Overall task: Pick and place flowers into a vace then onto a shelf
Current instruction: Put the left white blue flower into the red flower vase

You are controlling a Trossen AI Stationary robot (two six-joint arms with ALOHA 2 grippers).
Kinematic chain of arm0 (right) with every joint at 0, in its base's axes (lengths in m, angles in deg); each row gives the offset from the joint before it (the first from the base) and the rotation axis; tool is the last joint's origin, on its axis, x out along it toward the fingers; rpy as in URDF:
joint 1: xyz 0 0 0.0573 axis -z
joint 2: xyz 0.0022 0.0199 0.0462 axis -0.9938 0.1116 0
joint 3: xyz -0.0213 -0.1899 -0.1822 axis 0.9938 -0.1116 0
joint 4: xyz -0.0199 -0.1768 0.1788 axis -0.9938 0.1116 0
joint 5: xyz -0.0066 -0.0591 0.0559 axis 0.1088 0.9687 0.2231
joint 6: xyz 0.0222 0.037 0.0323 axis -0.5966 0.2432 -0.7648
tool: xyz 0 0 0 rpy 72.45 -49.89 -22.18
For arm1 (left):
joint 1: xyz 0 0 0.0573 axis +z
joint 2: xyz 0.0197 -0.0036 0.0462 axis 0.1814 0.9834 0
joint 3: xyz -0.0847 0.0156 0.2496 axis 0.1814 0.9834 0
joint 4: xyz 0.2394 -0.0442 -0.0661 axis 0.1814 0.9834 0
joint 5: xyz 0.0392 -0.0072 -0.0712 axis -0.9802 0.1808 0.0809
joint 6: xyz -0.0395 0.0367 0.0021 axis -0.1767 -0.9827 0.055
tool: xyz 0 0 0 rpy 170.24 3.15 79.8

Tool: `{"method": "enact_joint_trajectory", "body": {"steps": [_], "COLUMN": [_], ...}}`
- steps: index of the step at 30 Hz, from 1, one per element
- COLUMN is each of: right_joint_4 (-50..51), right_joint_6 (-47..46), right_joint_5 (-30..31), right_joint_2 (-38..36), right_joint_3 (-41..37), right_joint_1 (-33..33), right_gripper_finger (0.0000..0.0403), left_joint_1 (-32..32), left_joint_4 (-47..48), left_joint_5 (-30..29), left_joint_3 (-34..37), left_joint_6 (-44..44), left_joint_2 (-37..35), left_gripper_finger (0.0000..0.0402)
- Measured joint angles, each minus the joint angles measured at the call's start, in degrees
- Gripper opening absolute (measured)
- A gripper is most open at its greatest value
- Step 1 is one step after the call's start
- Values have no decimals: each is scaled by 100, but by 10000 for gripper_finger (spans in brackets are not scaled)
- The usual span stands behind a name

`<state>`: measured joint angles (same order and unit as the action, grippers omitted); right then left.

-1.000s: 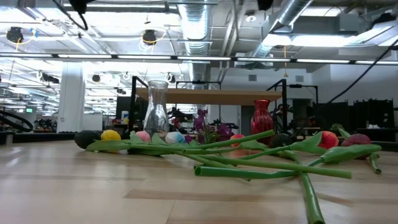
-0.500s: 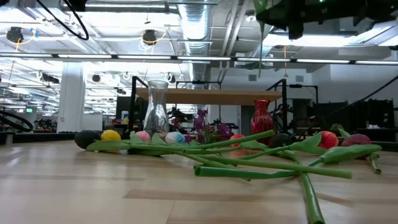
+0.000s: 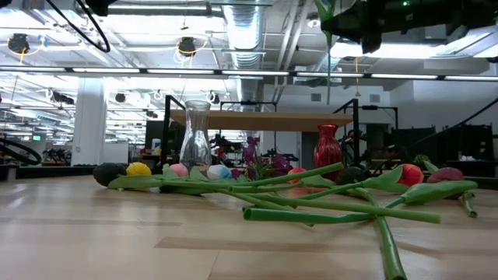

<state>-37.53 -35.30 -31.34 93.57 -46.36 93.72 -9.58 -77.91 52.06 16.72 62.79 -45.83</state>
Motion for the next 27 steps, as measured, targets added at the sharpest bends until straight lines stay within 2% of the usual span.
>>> {"method": "enact_joint_trajectory", "body": {"steps": [6, 10, 21, 27], "right_joint_4": [218, 118, -475, -533], "right_joint_6": [112, 101, -250, -408], "right_joint_5": [363, 386, 386, 515], "right_joint_2": [5, 140, 1019, 1226], "right_joint_3": [0, -56, -48, -48], "right_joint_1": [86, 180, 190, 186], "right_gripper_finger": [12, 12, 12, 12], "left_joint_1": [3, 4, 2, 2], "left_joint_4": [133, 69, 138, 249], "left_joint_5": [4, 4, 7, 8], "left_joint_3": [0, 0, 0, 0], "left_joint_6": [-80, -106, -104, -106], "left_joint_2": [0, 0, 0, 1], "left_gripper_finger": [205, 205, 205, 205]}}
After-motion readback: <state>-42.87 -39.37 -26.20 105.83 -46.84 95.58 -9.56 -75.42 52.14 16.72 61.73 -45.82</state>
